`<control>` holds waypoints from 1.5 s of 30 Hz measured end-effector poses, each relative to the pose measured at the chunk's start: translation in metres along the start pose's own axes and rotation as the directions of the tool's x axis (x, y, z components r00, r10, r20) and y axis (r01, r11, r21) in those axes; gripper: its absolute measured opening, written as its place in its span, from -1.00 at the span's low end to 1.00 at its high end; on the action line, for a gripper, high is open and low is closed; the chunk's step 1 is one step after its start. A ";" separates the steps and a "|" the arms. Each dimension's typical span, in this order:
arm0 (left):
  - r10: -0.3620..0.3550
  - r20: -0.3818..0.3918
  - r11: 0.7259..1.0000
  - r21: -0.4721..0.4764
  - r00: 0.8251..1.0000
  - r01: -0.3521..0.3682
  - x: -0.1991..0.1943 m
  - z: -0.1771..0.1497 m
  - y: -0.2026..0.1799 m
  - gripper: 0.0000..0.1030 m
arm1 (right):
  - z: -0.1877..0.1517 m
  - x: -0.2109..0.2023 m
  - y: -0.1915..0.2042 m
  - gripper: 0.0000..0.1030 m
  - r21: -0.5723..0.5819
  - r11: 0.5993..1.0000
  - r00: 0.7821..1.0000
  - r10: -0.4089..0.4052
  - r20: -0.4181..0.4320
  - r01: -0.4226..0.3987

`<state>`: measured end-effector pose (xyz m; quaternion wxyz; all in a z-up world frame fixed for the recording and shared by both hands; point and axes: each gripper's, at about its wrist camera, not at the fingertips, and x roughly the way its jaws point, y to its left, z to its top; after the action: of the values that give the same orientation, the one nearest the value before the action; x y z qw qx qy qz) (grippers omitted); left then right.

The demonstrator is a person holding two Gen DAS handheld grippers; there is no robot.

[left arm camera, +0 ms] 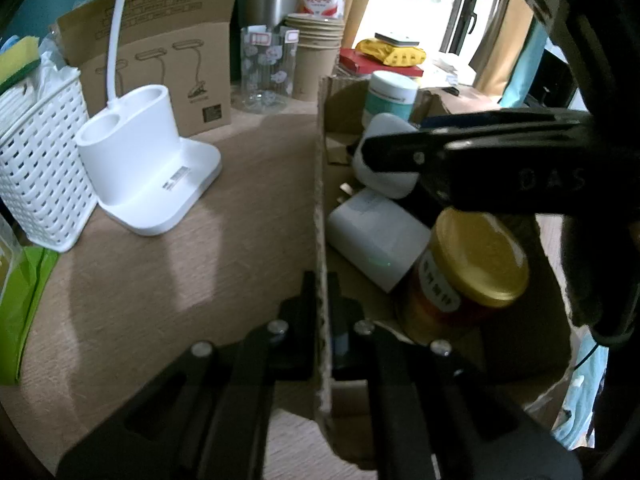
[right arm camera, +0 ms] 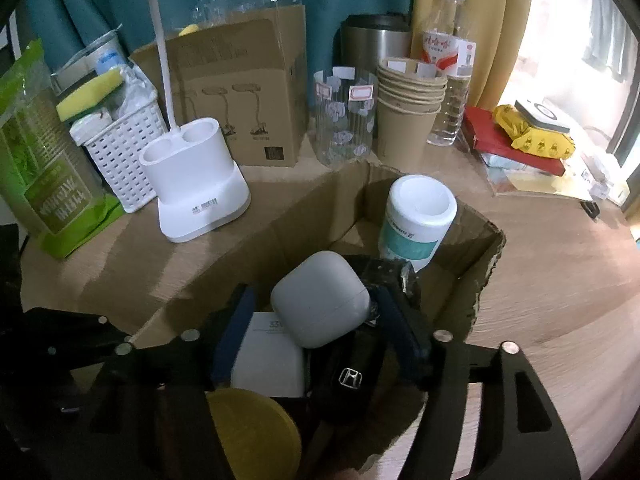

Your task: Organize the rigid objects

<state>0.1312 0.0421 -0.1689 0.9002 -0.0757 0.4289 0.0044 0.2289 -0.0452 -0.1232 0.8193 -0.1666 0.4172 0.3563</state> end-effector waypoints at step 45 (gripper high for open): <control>0.058 0.086 0.998 -0.011 0.995 -0.057 -0.039 0.007 0.001 -0.45 | -0.093 -0.133 -0.057 0.35 0.331 0.896 0.928 -0.352 0.120 0.297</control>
<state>0.1123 0.0459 -0.1346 0.9170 -0.0669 0.3915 0.0354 0.1647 -0.1968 -0.0732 0.9169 -0.0722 0.3592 0.1584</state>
